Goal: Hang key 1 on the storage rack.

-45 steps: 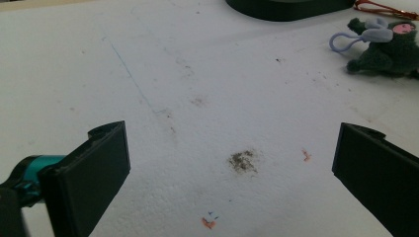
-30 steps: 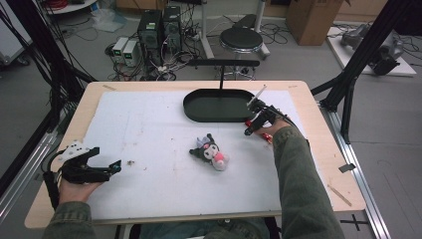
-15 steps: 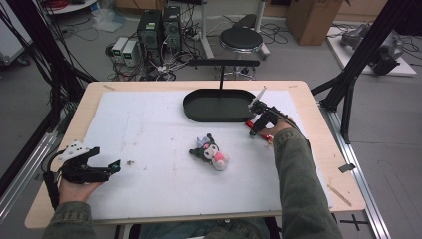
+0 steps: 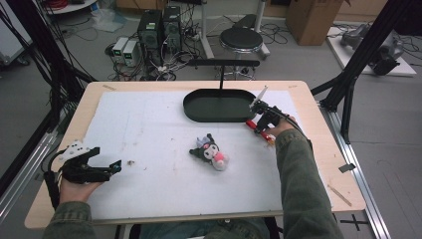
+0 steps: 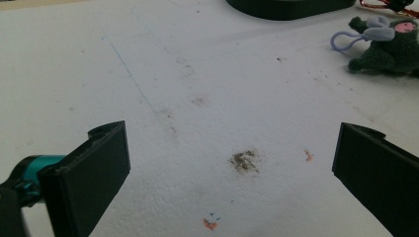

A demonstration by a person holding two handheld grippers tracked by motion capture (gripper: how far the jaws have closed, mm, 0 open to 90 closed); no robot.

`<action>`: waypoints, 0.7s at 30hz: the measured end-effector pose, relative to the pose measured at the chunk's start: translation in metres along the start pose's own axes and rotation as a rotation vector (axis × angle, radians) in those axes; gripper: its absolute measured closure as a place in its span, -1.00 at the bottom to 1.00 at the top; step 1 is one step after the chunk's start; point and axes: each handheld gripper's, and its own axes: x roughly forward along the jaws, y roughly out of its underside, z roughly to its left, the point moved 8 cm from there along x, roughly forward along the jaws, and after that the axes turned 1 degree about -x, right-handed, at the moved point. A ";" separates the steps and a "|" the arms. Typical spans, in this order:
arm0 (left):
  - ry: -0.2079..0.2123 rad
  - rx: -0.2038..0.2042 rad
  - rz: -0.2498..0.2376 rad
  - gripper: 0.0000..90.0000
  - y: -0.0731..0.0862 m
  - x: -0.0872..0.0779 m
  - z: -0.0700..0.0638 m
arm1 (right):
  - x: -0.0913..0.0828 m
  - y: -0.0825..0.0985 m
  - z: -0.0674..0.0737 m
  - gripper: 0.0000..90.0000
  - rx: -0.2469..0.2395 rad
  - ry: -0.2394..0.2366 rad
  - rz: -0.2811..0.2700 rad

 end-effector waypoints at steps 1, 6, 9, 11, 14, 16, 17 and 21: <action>0.001 0.001 0.000 -0.96 0.000 0.000 0.000 | -0.002 0.000 0.000 0.66 0.000 -0.007 -0.015; 0.001 0.003 0.000 -0.96 0.000 0.001 0.001 | -0.015 0.002 0.001 0.66 0.022 -0.043 -0.054; 0.001 0.003 -0.001 -0.96 -0.001 0.001 0.001 | -0.025 0.002 0.002 0.66 0.033 -0.063 -0.096; 0.003 0.001 -0.002 -0.96 -0.001 0.002 0.001 | -0.035 0.001 0.003 0.66 0.061 -0.102 -0.141; 0.007 0.006 0.002 -0.96 0.000 0.003 0.001 | -0.040 0.002 0.003 0.66 0.077 -0.122 -0.163; 0.005 0.000 -0.003 -0.96 -0.001 0.003 0.002 | -0.046 0.003 0.002 0.66 0.082 -0.143 -0.188; 0.005 -0.001 -0.004 -0.96 -0.001 0.003 0.002 | -0.053 0.003 0.001 0.66 0.085 -0.151 -0.223; 0.009 -0.004 -0.013 -0.96 -0.002 0.001 0.001 | -0.065 0.006 -0.001 0.66 0.121 -0.182 -0.265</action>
